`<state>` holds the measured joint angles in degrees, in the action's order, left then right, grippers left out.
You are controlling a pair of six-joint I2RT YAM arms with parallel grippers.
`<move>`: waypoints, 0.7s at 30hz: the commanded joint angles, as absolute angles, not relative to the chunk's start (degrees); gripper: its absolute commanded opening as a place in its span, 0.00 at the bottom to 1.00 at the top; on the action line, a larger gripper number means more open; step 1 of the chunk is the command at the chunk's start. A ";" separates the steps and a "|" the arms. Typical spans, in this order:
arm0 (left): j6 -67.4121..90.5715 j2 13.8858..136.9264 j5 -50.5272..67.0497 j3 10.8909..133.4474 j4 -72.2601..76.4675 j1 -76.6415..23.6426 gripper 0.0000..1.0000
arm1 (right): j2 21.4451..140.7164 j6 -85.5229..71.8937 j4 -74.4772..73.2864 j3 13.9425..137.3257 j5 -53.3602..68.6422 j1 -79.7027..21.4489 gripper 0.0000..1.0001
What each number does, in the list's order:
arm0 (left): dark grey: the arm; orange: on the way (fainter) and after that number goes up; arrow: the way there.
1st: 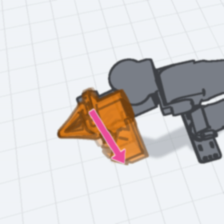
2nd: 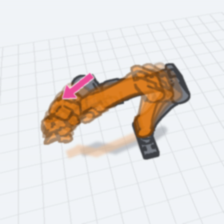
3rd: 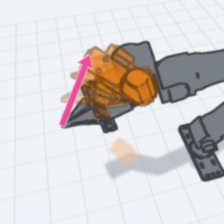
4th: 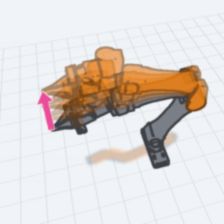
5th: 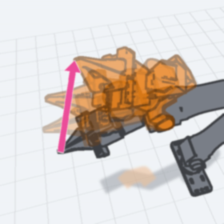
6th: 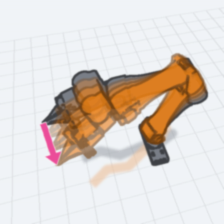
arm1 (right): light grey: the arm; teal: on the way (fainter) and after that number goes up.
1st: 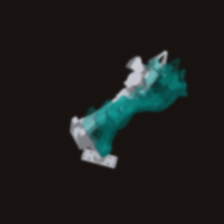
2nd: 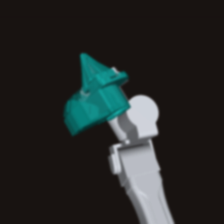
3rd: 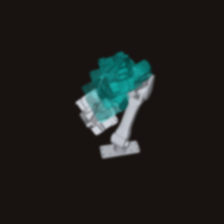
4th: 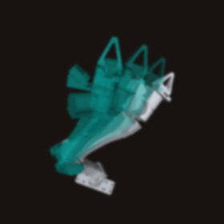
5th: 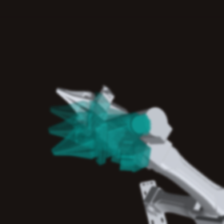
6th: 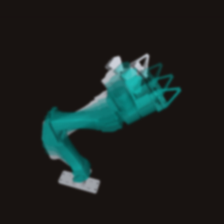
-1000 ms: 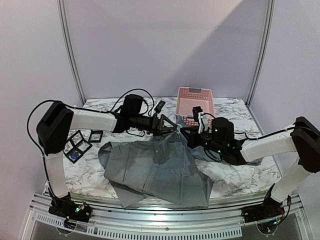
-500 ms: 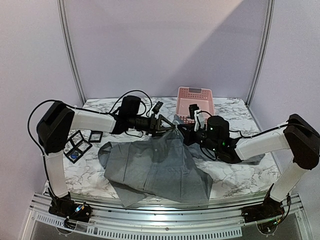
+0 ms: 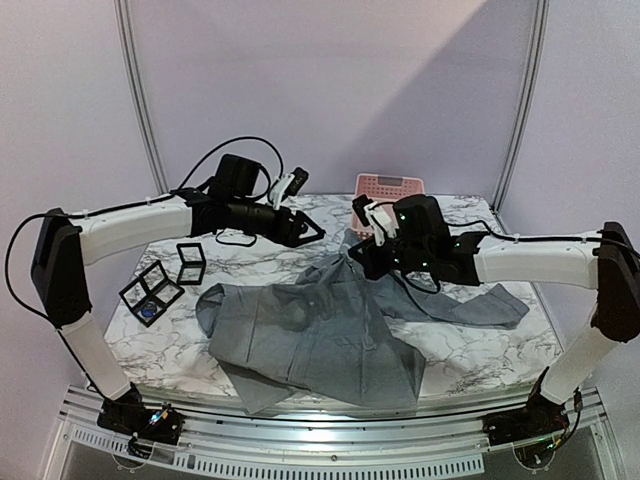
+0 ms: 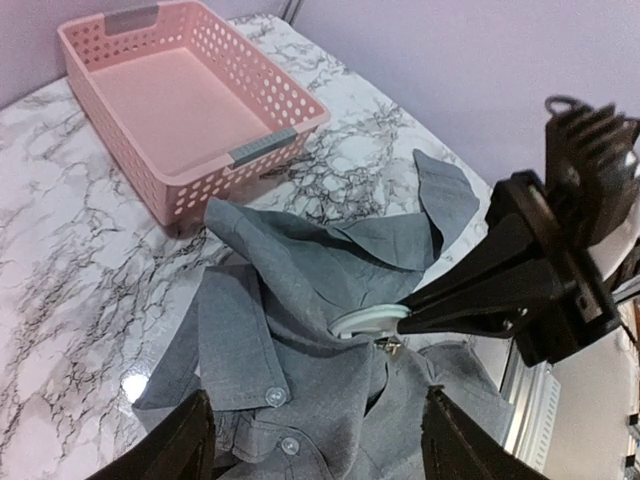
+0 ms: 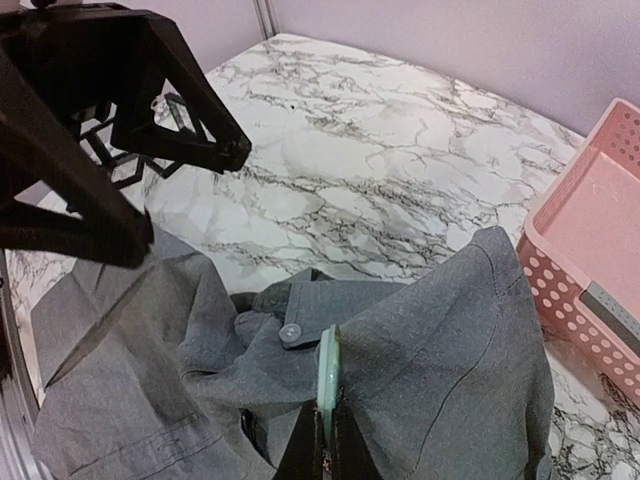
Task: Remove the brooch from the garment
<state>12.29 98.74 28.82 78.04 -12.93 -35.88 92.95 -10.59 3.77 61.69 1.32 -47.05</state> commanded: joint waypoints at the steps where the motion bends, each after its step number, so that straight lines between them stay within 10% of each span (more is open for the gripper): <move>1: 5.65 99.76 30.94 76.44 -15.63 -38.31 0.67 | 91.88 -7.00 -13.77 67.36 6.75 -46.31 0.00; 21: 7.24 97.87 37.89 64.11 8.81 -43.35 0.57 | 94.37 -1.78 -27.42 75.51 26.21 -44.40 0.00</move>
